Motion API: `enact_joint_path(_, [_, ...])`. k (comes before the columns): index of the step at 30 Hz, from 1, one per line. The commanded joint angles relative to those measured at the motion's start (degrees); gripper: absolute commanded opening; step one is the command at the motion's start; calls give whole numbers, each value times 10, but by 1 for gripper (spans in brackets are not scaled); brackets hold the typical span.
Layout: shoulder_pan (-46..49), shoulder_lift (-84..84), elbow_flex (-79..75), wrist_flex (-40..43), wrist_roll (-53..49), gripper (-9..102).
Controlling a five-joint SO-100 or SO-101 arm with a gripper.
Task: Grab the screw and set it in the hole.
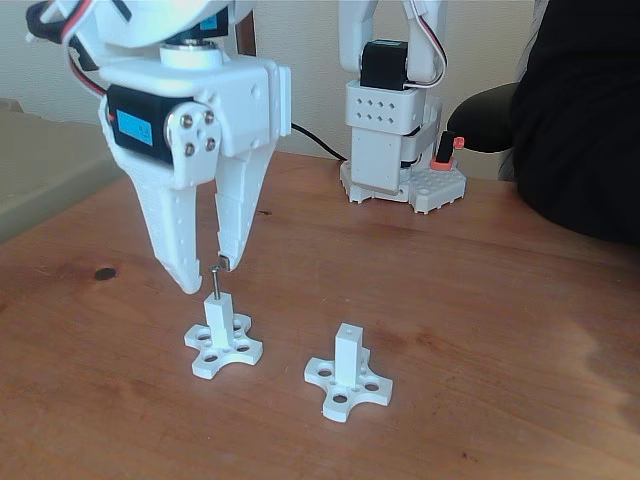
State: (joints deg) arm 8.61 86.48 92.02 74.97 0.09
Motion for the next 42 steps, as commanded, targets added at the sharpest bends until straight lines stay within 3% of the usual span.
enact_joint_path(1, [-4, 11, -56, -11, -5, 9])
enact_joint_path(42, [-11, -1, -52, -14, -11, 5])
